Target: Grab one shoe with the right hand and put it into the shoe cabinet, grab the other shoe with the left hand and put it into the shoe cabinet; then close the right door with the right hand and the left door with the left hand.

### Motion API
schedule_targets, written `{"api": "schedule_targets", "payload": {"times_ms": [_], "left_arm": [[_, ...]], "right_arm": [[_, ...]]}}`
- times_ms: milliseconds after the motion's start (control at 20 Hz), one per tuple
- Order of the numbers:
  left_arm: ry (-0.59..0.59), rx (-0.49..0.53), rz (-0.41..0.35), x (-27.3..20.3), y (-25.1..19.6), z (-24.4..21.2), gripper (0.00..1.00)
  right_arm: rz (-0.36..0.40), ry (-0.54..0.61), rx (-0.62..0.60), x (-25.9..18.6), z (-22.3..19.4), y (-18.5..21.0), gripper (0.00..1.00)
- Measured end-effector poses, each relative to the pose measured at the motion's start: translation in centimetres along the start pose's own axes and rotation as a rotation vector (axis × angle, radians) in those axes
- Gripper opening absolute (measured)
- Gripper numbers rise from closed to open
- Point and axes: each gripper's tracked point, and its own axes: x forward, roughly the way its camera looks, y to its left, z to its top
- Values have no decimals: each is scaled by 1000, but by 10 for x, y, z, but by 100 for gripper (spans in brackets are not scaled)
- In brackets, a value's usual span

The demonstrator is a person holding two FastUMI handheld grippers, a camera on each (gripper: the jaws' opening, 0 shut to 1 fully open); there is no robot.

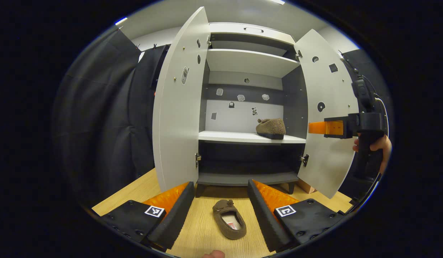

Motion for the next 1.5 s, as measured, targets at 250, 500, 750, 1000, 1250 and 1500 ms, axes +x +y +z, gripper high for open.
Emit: {"api": "schedule_targets", "payload": {"times_ms": [250, 500, 750, 1000, 1250, 1500], "left_arm": [[94, -22, -20, 14, -5, -30, 97], [277, 3, -63, 53, -6, -97, 97], [455, -33, -34, 90, 9, -174, 98], [543, -50, 24, 122, 30, -226, 98], [538, -29, 54, 161, 42, -246, 98], [541, -36, 29, 186, 37, -260, 98]], "right_arm": [[-31, -39, -4, -29, -18, -14, 92], [-21, -45, 50, -52, -21, -17, 92], [13, -61, -48, -66, -20, -18, 92], [33, -32, -53, -74, -26, -19, 93], [45, -24, -79, -78, -29, -20, 93], [46, -9, -78, -81, -33, -22, 93]]}}
